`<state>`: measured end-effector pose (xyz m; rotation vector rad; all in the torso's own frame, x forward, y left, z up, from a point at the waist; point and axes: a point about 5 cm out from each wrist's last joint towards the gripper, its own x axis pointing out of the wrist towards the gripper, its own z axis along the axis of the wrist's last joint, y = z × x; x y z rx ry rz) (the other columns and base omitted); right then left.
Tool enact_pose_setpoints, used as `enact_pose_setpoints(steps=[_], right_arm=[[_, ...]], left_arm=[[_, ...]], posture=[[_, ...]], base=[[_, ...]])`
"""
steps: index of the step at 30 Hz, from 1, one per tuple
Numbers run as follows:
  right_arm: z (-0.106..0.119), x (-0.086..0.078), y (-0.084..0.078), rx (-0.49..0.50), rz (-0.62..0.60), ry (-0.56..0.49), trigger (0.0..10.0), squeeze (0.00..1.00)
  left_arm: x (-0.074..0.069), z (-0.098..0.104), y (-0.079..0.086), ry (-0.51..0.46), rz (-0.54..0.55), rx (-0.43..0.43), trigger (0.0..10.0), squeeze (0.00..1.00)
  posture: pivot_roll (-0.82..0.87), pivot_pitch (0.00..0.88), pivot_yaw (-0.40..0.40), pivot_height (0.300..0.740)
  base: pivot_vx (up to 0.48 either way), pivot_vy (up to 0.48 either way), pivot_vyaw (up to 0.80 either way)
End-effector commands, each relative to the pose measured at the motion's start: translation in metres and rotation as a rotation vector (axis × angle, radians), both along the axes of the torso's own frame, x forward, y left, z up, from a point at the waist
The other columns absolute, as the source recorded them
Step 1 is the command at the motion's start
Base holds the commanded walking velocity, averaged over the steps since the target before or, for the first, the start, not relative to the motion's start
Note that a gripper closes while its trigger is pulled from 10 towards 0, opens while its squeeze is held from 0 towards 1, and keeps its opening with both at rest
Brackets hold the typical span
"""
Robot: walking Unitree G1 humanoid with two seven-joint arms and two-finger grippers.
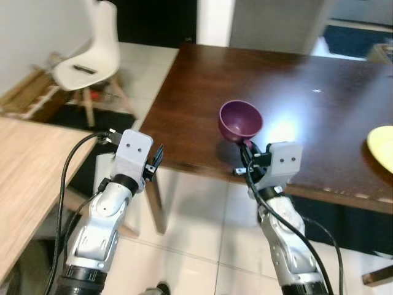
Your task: Setting the table
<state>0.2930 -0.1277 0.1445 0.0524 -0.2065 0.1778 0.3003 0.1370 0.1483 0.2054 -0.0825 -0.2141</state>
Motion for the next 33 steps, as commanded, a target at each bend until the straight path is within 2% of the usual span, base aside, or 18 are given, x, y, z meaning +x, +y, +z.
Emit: enact_pose_setpoints(steps=[1,33], right_arm=[[-0.0022,-0.0015,-0.0042,-0.005,-0.011,0.005,10.0,0.00],[0.0021,0.0005,0.0023,0.029,0.042,0.003,10.0,0.00]], left_arm=[[0.0005,-0.0021,-0.0061,0.011,-0.017,0.004,10.0,0.00],[-0.0032,-0.0054,-0.0059,0.017,0.008,-0.012,10.0,0.00]], posture=[[-0.13,0.000,0.053,0.740],[-0.13,0.000,0.029,0.740]], base=[[-0.330,0.000,0.00],[-0.330,0.000,0.00]])
